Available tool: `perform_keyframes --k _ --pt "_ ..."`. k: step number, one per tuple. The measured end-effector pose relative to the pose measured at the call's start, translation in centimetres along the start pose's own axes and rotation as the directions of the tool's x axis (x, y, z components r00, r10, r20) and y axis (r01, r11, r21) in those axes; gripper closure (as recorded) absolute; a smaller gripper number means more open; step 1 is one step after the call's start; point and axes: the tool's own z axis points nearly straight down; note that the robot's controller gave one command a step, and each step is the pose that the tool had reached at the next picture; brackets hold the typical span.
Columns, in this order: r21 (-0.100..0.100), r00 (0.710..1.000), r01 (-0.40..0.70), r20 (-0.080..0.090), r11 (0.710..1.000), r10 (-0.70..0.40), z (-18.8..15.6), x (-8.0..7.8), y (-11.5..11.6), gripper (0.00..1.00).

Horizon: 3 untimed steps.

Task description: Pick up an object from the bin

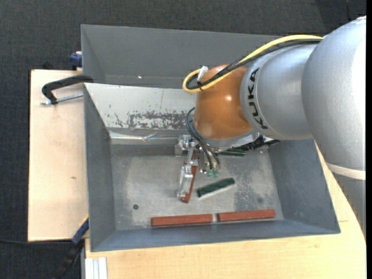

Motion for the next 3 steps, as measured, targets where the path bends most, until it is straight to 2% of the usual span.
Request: perform_keyframes --k 1,2,3 --pt "-0.005 0.972 -0.236 0.009 0.972 0.236 -0.2 -2.6 -1.8 0.0" --pt "0.0 0.96 0.281 0.007 0.96 -0.281 1.0 0.0 -5.8 1.0" --pt "0.0 0.96 0.281 0.007 0.96 -0.281 1.0 0.0 -5.9 0.0"
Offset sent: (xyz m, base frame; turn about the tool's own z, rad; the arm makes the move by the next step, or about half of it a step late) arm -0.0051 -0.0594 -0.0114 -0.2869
